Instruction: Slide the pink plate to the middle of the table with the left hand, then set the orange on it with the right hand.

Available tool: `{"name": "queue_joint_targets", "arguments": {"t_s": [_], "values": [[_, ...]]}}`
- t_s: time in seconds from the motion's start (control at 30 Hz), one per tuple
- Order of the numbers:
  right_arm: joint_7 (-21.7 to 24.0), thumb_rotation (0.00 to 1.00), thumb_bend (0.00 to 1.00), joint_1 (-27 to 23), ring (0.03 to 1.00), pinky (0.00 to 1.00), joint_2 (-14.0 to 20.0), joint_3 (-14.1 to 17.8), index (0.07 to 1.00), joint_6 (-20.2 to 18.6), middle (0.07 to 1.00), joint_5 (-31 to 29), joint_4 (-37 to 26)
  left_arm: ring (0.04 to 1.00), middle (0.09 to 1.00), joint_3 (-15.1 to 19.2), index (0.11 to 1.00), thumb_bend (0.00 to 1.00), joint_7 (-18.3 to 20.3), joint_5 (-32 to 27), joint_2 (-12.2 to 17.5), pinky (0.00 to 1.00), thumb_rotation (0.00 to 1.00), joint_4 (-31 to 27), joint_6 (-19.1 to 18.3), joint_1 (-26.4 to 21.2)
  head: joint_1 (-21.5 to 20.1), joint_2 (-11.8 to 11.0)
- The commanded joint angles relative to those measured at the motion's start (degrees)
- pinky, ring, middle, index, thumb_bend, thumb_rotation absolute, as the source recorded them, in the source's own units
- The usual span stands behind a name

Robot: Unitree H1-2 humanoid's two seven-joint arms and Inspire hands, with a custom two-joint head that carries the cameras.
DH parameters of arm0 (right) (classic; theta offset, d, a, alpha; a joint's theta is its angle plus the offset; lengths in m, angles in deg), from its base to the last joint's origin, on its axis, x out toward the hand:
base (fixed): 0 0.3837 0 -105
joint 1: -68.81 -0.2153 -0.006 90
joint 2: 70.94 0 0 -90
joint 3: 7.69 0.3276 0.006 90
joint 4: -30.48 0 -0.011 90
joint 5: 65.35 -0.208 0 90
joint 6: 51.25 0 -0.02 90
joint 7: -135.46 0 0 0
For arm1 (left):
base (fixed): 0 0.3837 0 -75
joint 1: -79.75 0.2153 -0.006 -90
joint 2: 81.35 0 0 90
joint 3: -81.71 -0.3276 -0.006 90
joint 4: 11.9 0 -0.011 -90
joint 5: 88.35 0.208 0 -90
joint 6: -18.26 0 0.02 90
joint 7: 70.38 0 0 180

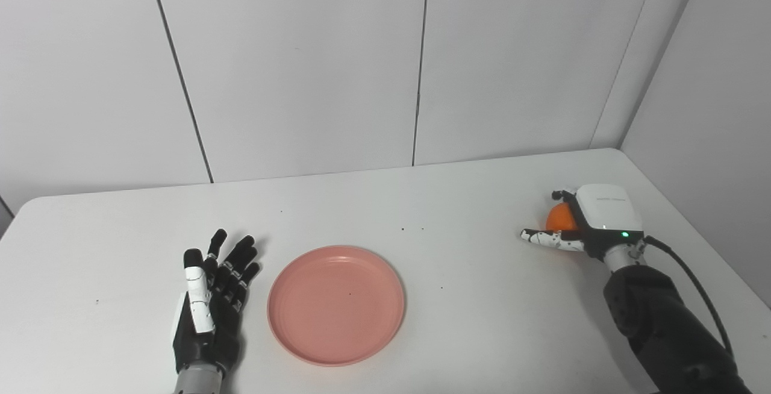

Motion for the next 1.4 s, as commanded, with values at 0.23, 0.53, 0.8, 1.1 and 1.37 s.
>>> {"name": "queue_joint_targets", "arguments": {"t_s": [0.23, 0.53, 0.8, 1.1, 1.37], "values": [[-2.7, 0.43, 0.61, -1.8, 0.219, 0.16, 0.8, -1.3, 0.36, 2.2, 0.297, -4.0, 3.8, 0.889, 0.833, 0.2, 0.948, 0.79, -0.7, 0.2, 0.1, 0.91, 0.94, 0.7, -2.7, 1.2, 0.1, 0.2], [-3.1, 0.42, 0.59, -1.8, 0.213, 0.16, 1.6, -2.9, 0.318, 3.4, 0.273, -6.8, 5.1, 0.889, 0.831, 0.2, 0.943, 0.79, -0.5, 0.1, 0.1, 0.92, 0.95, 0.7, -2.7, 1.2, 0.2, 0.3], [-2.4, 0.44, 0.58, -1.8, 0.232, 0.18, 2.0, -2.9, 0.349, 3.3, 0.293, -9.3, 3.9, 0.884, 0.822, 0.3, 0.938, 0.78, -0.7, 0.0, -0.1, 0.91, 0.94, 0.8, -2.8, 1.1, 0.4, 0.3], [0.0, 0.47, 0.59, -1.6, 0.196, 0.14, 2.1, -2.0, 0.315, 1.3, 0.265, -8.5, -5.4, 0.884, 0.823, 0.0, 0.939, 0.77, -1.1, 0.2, -0.6, 0.91, 0.95, 0.5, -3.2, 1.0, 1.2, 0.3], [3.0, 0.5, 0.61, -2.9, 0.203, 0.15, 2.2, -0.4, 0.346, 1.7, 0.276, -8.7, -14.4, 0.882, 0.822, -0.7, 0.939, 0.77, -1.7, 0.9, -1.8, 0.91, 0.94, 0.3, -2.9, 1.1, 4.4, 0.6]]}}
